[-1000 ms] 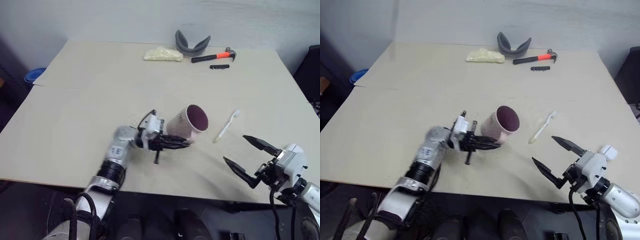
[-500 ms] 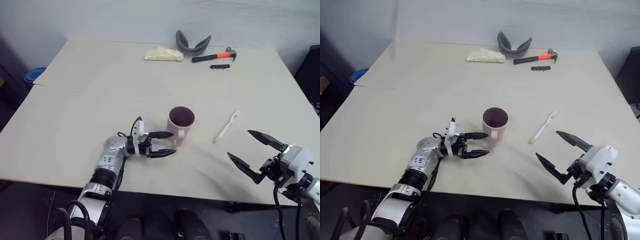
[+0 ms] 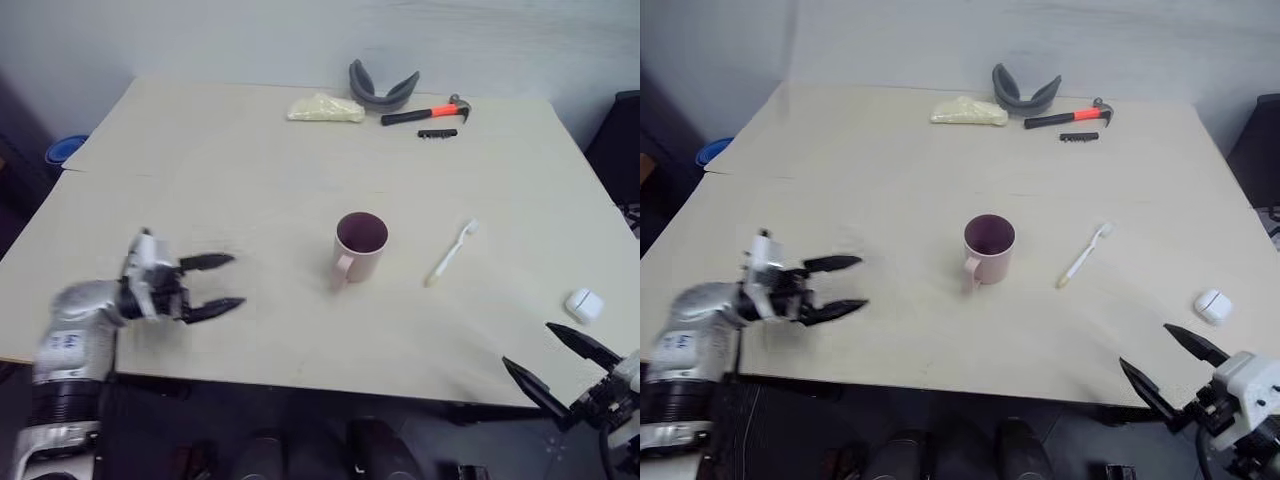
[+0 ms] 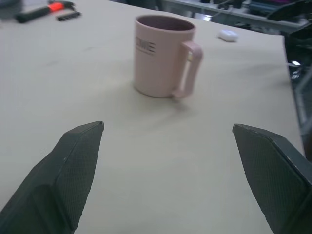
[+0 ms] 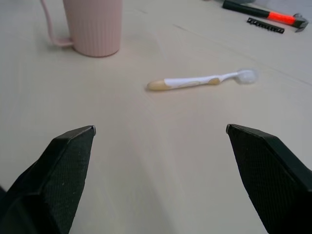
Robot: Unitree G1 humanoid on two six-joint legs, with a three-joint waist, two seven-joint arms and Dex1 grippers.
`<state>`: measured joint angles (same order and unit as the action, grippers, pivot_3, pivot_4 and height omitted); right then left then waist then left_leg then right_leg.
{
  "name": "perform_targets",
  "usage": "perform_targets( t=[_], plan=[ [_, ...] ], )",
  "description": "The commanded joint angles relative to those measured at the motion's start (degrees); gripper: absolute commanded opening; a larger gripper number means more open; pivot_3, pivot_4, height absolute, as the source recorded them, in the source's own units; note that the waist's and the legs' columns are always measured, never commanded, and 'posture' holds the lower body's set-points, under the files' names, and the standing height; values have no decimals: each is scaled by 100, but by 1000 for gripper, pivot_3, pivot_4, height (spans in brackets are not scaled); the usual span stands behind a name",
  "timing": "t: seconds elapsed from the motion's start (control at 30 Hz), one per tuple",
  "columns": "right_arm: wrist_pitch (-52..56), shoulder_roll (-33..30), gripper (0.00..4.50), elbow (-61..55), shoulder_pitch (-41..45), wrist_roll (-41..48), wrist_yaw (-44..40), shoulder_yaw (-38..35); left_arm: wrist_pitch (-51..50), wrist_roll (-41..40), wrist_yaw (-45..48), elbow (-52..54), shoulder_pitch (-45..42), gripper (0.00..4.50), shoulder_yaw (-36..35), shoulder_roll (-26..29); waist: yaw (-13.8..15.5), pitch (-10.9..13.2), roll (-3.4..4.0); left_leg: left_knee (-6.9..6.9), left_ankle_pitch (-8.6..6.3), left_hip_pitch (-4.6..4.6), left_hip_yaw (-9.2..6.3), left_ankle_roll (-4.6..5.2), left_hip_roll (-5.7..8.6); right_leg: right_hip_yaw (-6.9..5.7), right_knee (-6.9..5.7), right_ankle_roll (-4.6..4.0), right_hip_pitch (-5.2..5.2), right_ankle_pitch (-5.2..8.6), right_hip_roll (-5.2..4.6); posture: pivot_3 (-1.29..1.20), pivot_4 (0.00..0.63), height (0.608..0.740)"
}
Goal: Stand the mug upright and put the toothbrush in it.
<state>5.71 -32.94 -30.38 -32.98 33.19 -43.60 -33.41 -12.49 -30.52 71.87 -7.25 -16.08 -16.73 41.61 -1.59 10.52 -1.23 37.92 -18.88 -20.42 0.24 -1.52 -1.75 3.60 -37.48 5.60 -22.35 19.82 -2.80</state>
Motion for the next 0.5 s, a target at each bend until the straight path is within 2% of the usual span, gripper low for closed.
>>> perform_targets(
  t=[0.03, 0.13, 0.27, 0.37, 0.5],
  plan=[
    [2337, -916, 4500, -434, 1122, 77, 1391, 524, -92, -114, -140, 423, 121, 4481, -61, 70, -70, -3, 7, 0, 0, 6, 4, 0, 1, 3, -2, 0, 1, 0, -5, 0, 150, 740],
    [4042, -1250, 4500, -156, 3025, 554, 2154, 1251, -105, -108, -169, 813, 212, 4481, 97, 44, -72, -1, 8, -2, 4, -1, -4, -7, 1, -5, -2, -7, -10, 0, -5, 0, 150, 740],
    [6101, -1090, 4500, 716, 5136, 479, 3024, 1957, -132, -145, -324, 1245, 208, 4481, 238, -27, -20, -1, 9, -22, 17, -32, -29, -31, -5, -19, -6, -28, -46, 12, 14, 0, 150, 740],
    [6591, -869, 4500, 1612, 6138, 94, 3344, 2352, -199, -202, -473, 1597, 233, 4481, 299, -72, 12, -1, 9, -1, 26, -120, -41, -44, -2, -27, -24, -29, -125, 12, 12, 0, 150, 740],
    [6782, -593, 4500, 2890, 7114, -407, 3466, 2781, -236, -234, -556, 2010, 287, 4481, 304, 2, -17, -1, 9, 17, 30, -149, -25, -45, 1, -19, -30, -15, -141, 5, 10, 0, 150, 740]
  ],
)
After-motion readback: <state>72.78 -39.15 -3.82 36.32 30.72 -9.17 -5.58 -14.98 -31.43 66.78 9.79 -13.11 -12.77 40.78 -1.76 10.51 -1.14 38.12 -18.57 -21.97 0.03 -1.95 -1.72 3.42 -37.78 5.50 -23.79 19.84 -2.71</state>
